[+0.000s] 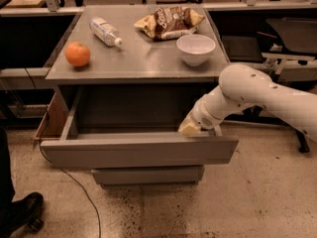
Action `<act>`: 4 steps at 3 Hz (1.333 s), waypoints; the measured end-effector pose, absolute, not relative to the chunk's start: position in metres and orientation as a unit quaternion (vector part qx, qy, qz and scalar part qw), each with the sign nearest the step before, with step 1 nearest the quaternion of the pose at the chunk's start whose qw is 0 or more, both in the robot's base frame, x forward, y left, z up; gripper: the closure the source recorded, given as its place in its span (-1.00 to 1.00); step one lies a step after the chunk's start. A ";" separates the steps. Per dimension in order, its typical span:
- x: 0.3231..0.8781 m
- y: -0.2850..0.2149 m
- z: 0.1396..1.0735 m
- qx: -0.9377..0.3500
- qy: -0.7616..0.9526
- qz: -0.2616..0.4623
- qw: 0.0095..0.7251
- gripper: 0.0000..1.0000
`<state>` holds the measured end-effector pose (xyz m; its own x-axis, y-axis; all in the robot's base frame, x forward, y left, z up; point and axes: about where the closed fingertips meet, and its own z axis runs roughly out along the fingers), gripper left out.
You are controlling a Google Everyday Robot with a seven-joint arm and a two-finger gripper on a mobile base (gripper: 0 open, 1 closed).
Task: Open top drawer
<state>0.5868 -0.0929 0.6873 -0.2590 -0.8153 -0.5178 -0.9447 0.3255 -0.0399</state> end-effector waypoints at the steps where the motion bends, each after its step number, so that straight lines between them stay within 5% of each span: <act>1: 0.562 -0.096 0.688 -0.560 0.781 0.155 0.228 1.00; 4: 0.476 -0.108 0.699 -0.537 0.791 0.203 0.213 1.00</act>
Offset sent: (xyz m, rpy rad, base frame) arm -0.1091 -0.0185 0.0185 0.0955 0.0790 -0.0101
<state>0.4757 -0.1084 0.6993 -0.3338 -0.7625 -0.5542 -0.9352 0.3415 0.0933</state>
